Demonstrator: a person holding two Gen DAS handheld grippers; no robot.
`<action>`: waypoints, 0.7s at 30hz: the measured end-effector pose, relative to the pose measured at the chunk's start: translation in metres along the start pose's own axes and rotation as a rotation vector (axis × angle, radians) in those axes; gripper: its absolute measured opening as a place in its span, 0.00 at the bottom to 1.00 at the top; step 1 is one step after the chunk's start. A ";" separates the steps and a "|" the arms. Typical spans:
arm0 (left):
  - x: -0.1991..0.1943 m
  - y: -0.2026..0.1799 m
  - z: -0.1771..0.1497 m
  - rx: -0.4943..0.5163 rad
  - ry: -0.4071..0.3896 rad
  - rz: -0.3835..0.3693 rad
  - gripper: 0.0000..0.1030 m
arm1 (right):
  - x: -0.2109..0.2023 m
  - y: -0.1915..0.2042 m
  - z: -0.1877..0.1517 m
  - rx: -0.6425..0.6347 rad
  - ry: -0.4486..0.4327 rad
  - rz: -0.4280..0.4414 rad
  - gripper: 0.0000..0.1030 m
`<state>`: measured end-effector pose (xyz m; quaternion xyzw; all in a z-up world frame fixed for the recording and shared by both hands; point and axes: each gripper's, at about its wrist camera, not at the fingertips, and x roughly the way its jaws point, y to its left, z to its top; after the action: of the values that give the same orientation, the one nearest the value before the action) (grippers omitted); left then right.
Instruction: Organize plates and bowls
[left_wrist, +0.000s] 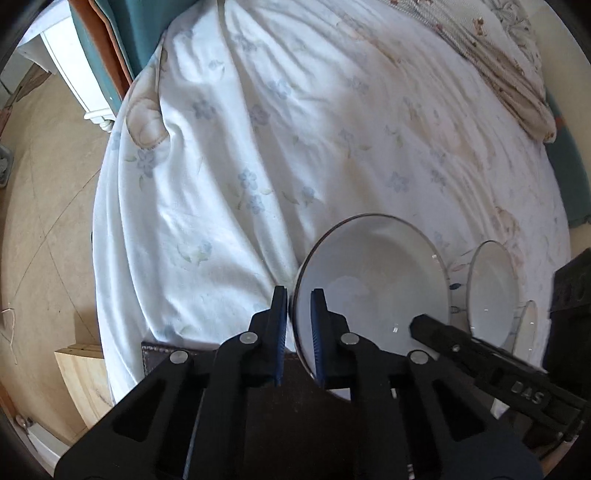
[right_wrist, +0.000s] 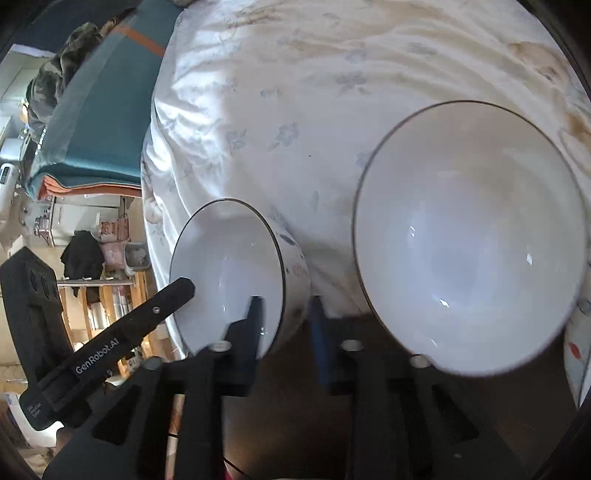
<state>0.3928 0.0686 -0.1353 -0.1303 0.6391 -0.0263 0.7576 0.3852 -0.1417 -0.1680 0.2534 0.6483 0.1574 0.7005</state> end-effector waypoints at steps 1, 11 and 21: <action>0.003 0.000 0.000 0.003 0.006 0.003 0.07 | 0.001 0.003 0.001 -0.010 -0.004 -0.010 0.20; 0.007 -0.008 -0.007 0.068 -0.027 0.044 0.07 | 0.013 0.018 0.003 -0.105 0.009 -0.177 0.15; -0.035 -0.022 -0.032 0.114 -0.056 0.030 0.06 | -0.019 0.022 -0.018 -0.156 -0.058 -0.150 0.12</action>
<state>0.3581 0.0490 -0.1009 -0.0780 0.6171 -0.0474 0.7816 0.3676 -0.1312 -0.1401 0.1533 0.6306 0.1473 0.7464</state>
